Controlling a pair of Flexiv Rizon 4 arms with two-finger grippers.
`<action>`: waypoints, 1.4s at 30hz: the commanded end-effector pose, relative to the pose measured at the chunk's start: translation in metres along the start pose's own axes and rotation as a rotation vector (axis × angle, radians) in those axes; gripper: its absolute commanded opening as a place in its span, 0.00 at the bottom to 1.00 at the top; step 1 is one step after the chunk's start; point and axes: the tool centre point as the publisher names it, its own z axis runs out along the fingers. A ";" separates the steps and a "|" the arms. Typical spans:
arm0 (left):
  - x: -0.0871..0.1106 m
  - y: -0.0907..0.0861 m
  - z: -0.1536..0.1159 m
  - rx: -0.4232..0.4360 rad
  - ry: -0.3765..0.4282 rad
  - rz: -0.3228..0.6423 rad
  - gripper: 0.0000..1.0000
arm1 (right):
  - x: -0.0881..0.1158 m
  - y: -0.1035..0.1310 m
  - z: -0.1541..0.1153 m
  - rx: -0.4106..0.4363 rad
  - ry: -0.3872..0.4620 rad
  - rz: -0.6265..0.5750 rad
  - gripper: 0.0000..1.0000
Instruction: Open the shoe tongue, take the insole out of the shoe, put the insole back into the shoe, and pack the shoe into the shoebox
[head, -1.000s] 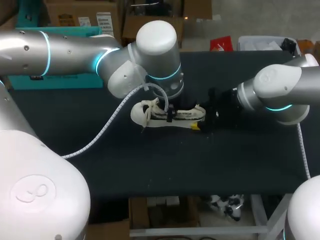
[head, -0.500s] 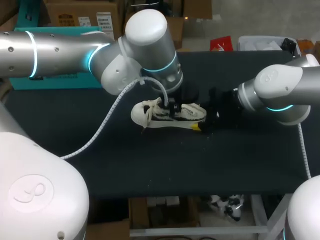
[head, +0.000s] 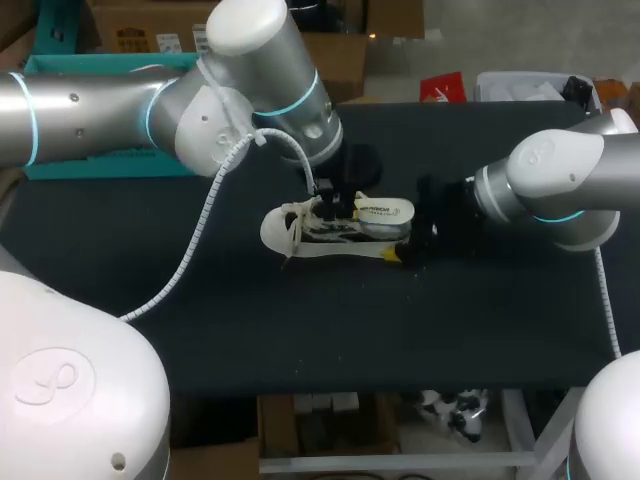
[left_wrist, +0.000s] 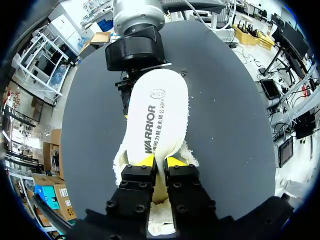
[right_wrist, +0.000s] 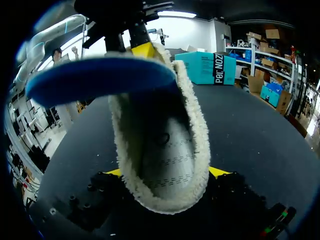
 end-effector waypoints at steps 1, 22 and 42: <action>0.003 0.003 -0.010 0.037 0.005 0.004 0.00 | -0.002 -0.005 0.006 -0.001 0.001 0.001 0.00; -0.004 -0.022 -0.006 0.074 0.033 -0.019 0.15 | -0.002 -0.005 0.006 -0.001 0.001 0.001 0.00; 0.023 -0.035 -0.017 0.091 -0.098 -0.029 0.47 | -0.002 -0.005 0.006 -0.001 0.001 0.001 0.00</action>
